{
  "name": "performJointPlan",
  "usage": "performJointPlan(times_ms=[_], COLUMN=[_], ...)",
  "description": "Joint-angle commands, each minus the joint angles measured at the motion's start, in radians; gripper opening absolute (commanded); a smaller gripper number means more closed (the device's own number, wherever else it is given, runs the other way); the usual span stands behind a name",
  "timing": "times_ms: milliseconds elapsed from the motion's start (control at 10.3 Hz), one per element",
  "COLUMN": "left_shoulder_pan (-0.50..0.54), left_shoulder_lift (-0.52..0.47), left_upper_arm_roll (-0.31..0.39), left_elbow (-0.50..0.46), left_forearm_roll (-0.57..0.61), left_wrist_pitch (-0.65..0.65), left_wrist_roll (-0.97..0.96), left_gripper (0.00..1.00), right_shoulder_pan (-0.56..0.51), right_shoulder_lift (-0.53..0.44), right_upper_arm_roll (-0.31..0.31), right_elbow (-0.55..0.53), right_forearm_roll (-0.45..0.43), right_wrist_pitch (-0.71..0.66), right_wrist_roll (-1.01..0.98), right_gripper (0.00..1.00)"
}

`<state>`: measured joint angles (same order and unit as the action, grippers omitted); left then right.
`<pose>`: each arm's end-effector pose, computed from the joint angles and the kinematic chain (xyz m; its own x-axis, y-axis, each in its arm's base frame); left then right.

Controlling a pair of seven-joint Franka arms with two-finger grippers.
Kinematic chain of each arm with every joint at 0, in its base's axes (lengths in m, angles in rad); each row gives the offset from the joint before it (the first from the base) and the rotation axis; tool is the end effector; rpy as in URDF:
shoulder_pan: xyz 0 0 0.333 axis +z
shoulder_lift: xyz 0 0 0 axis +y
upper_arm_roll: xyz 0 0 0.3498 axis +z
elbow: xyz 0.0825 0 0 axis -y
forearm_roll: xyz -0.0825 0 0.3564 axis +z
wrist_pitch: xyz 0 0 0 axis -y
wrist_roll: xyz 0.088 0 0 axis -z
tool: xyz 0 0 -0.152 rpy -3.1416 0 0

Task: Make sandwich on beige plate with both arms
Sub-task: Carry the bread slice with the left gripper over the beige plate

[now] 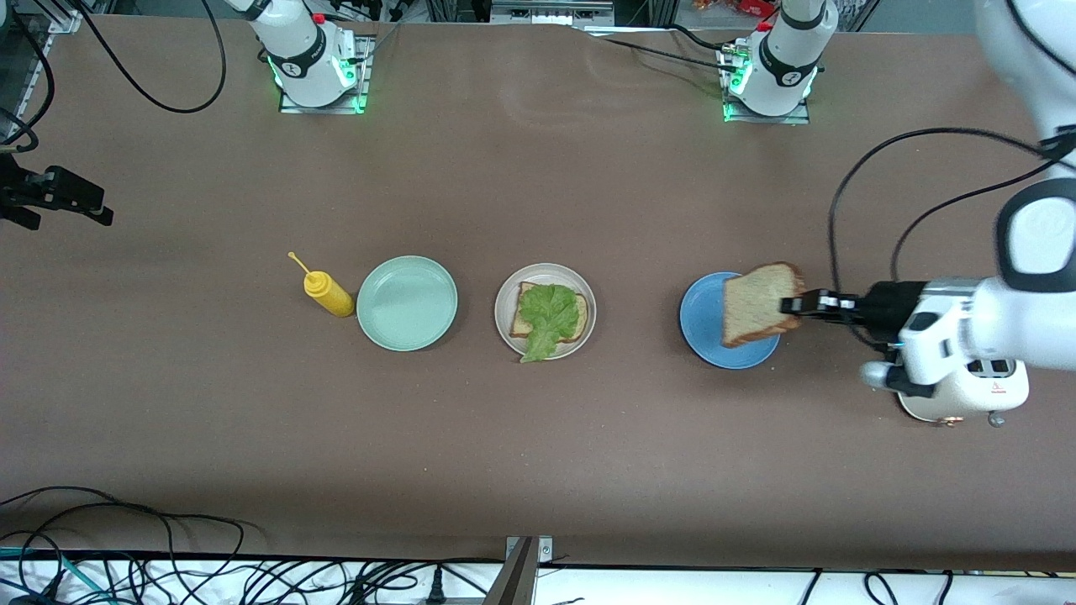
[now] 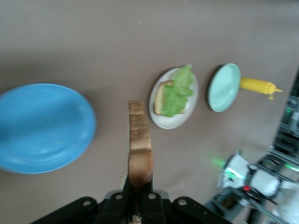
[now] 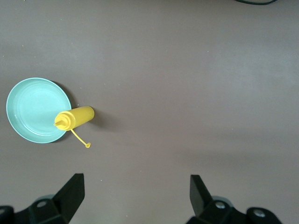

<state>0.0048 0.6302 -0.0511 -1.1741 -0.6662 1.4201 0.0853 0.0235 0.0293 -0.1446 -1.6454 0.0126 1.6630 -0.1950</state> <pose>0.6672 -0.1226 0.4283 0.9367 -0.2024 -0.2856 0.0348 -0.7579 0.6514 0.5383 -0.0626 0.5725 0.9973 0.0727 -0.0096 0.0726 -0.9973 -0.0104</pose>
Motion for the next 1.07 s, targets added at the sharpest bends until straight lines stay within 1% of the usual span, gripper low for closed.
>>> performJointPlan(times_ms=[0, 97, 291, 388, 776, 969], left_shoulder_pan=[-0.015, -0.035, -0.066, -0.087, -0.212, -0.247], left_shoulder_lift=[0.069, 0.081, 0.123, 0.137, 0.143, 0.144], left_upper_arm_roll=[0.011, 0.011, 0.011, 0.011, 0.011, 0.011], left_elbow=[0.004, 0.001, -0.012, -0.013, -0.087, -0.119], left_forearm_roll=[-0.174, -0.197, -0.307, -0.332, -0.374, -0.414], left_wrist_pitch=[-0.007, -0.001, 0.002, 0.032, 0.253, 0.322], left_wrist_roll=[-0.007, -0.007, -0.006, -0.006, -0.004, -0.004], left_gripper=[0.00, 0.00, 0.00, 0.00, 0.00, 0.00], right_shoulder_pan=[-0.005, -0.005, -0.005, -0.004, -0.004, -0.004], right_shoulder_lift=[0.009, 0.009, 0.011, 0.011, 0.009, 0.009], right_upper_arm_roll=[-0.001, -0.001, 0.000, 0.002, 0.003, 0.003], right_elbow=[0.027, 0.029, 0.030, 0.033, 0.033, 0.033], right_forearm_roll=[0.017, 0.017, 0.013, 0.015, 0.015, 0.015], right_wrist_pitch=[-0.026, -0.022, -0.020, -0.022, -0.023, -0.025], right_wrist_roll=[0.011, 0.011, 0.008, 0.008, 0.006, 0.005], right_gripper=[1.00, 1.00, 1.00, 1.00, 1.00, 1.00])
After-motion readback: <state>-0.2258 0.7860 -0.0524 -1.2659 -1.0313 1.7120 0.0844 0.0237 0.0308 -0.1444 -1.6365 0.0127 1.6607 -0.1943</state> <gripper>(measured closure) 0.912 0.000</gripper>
